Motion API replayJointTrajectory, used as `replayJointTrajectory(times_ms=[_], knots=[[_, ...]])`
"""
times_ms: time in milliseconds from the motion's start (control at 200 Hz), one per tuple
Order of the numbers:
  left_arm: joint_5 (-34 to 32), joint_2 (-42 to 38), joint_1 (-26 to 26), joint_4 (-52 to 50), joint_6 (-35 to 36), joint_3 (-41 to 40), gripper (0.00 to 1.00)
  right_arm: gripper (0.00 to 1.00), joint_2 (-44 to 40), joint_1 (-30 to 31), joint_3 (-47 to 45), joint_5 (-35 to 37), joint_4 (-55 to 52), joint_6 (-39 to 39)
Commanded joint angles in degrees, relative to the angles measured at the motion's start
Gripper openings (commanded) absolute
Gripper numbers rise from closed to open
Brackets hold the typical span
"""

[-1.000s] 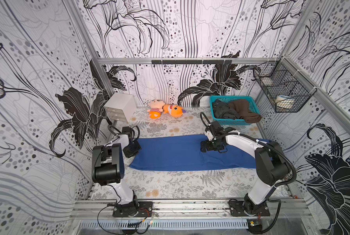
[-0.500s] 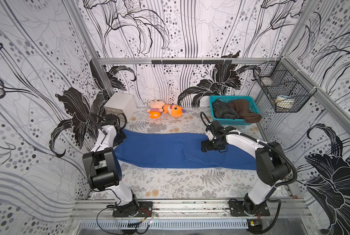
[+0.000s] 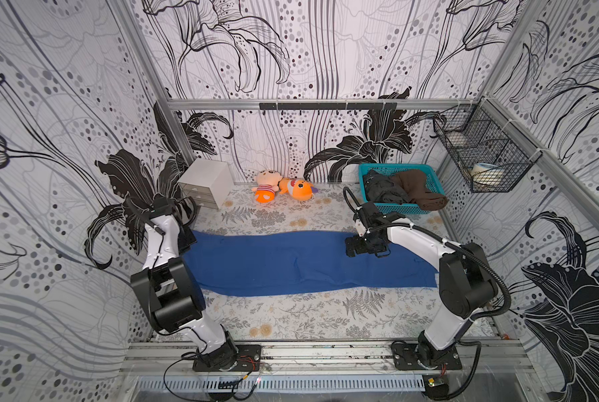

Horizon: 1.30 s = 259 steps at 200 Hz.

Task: Roll up the long pants
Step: Fold the long pant at the center of the board.

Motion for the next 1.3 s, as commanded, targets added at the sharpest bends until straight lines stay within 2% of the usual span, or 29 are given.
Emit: replayJointTrajectory(times_ms=[0, 50, 270, 436, 521, 646, 741, 846, 946, 1021, 1111, 1292], knots=[[10.22, -2.36, -0.47, 1.43, 0.78, 2.86, 0.00, 1.00, -2.62, 0.26, -0.34, 1.71, -2.39, 0.32], [13.26, -3.74, -1.64, 2.15, 0.79, 2.36, 0.00, 0.99, -2.87, 0.26, -0.70, 2.05, -2.46, 0.48], [18.98, -7.42, -9.20, 1.47, 0.06, 2.06, 0.00, 0.99, -2.91, 0.04, -0.58, 4.28, -3.33, 0.48], [20.64, -9.56, -15.44, 0.69, -1.24, 3.47, 0.00, 1.00, -2.96, -1.94, -0.98, 5.16, -3.37, 0.49], [21.75, -11.23, -15.96, 1.54, -0.93, 3.47, 0.00, 0.99, -3.08, -4.38, -1.84, 4.30, -2.98, 0.95], [17.95, -11.29, -15.59, -0.29, 0.08, 4.04, 0.00, 1.00, -3.42, -7.26, -3.66, 5.23, -2.63, 1.17], [14.54, -11.74, -13.82, -0.17, 0.44, 3.48, 0.00, 1.00, -2.14, -8.48, -4.42, 11.10, -3.17, 1.81], [13.83, -11.71, -8.97, -0.52, 1.37, 3.57, 0.00, 1.00, 1.23, -8.53, -4.47, 16.62, -4.47, 2.38], [13.01, -11.74, -5.23, -1.23, 1.95, 5.16, 0.00, 1.00, 4.05, -8.53, -5.26, 15.65, -3.10, 2.98], [10.08, -11.13, -2.63, -2.25, 2.24, 7.63, 0.00, 1.00, 5.82, -8.53, -6.01, 12.72, -1.51, 3.53], [11.78, -9.81, 1.03, -3.20, 2.24, 11.07, 0.00, 1.00, 7.48, -8.47, -6.66, 9.67, 0.19, 4.16], [7.13, -6.87, 4.85, -6.69, 3.12, 18.42, 0.00, 1.00, 7.38, -6.71, -5.69, 9.61, -0.34, 4.21]])
